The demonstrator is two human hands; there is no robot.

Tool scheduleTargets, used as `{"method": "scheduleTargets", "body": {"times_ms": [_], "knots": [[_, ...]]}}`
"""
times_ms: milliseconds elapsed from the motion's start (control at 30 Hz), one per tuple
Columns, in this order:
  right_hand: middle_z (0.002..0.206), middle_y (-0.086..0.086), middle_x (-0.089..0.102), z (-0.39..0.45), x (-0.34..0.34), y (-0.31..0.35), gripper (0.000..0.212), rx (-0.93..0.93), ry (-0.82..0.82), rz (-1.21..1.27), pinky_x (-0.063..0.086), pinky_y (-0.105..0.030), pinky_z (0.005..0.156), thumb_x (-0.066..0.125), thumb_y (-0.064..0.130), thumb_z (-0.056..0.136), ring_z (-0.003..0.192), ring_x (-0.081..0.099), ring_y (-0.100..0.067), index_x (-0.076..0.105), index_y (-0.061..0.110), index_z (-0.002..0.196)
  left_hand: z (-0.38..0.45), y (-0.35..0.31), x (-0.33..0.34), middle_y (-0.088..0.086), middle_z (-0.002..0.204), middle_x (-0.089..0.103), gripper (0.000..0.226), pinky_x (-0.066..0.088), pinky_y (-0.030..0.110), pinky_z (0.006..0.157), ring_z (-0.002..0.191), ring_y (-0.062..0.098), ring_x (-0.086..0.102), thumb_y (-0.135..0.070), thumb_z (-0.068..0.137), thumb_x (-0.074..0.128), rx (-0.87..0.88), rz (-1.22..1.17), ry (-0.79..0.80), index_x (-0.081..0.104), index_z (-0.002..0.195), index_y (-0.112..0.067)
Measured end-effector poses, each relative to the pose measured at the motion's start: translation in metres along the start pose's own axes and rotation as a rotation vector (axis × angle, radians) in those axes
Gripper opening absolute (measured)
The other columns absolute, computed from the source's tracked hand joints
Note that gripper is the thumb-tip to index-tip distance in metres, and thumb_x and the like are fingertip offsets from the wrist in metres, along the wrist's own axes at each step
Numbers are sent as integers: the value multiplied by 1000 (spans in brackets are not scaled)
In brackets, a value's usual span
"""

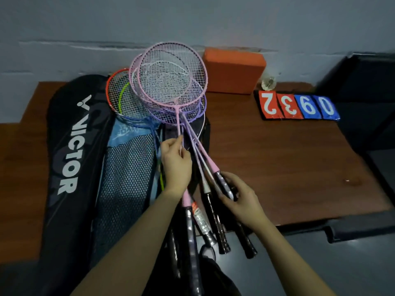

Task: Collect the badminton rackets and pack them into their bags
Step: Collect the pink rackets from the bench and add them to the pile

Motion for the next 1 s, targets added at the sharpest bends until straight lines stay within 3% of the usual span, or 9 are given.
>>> {"method": "scheduleTargets", "body": {"times_ms": [100,200,267,367,467,567,733,867,1000], "knots": [[128,24,52,5,-6,-12,61,-4,59,51,45,-34,98,67,25,82,118,50,1,39,54,128,0,2,20,2,107,40,37,37,9,81,89,13,47,2,90,48,-41,-6,-10,53,126,-3],[124,22,53,6,-14,-27,61,-15,85,51,45,-34,99,67,27,82,118,50,-1,41,44,133,4,6,32,2,107,44,35,45,25,86,84,12,50,2,88,49,-76,9,-82,58,121,-3],[123,19,54,6,-17,-34,60,-21,90,40,45,-33,97,67,26,82,116,52,-3,42,37,136,7,10,44,6,110,46,35,43,18,80,77,9,50,2,88,49,-103,27,-68,58,121,-2],[123,14,56,11,-13,-39,59,-57,115,-23,46,-35,93,65,27,84,113,54,-7,39,38,137,8,15,72,10,121,43,40,37,9,80,92,18,56,3,89,50,-95,68,105,50,128,-1],[122,8,56,21,-8,-57,57,-40,115,-54,44,-37,93,61,30,86,113,54,-13,38,33,138,2,25,96,9,140,32,51,31,9,86,111,20,47,-4,91,51,-61,215,338,35,140,-5],[122,7,53,26,-6,-77,54,-6,114,-107,39,-42,97,51,35,88,115,50,-16,35,35,139,-8,31,99,8,143,29,60,27,17,101,126,21,37,-15,90,55,19,334,420,27,144,-10],[120,4,49,29,-4,-88,47,20,162,-171,25,-37,96,46,36,93,118,42,-18,35,34,139,-56,31,96,14,137,45,58,37,46,103,126,30,43,-23,79,61,188,475,399,46,132,-5],[122,8,42,28,-5,-85,65,-11,168,-170,21,-37,97,30,66,80,117,38,-13,32,39,139,-78,36,111,12,140,45,49,41,45,98,123,29,48,-30,81,53,228,607,487,56,123,-5],[127,13,41,24,-10,-77,72,-68,162,-175,19,-37,101,35,70,77,120,37,-7,29,38,141,-74,30,118,7,137,49,48,37,41,97,124,23,49,-36,83,41,294,648,489,60,121,-12]]}}
Point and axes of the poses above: each hand's wrist, its own z-axis towards the middle knuckle, its own x-axis out of the palm, y = z × x, the point moved 10 cm from there along z, towards the middle knuckle
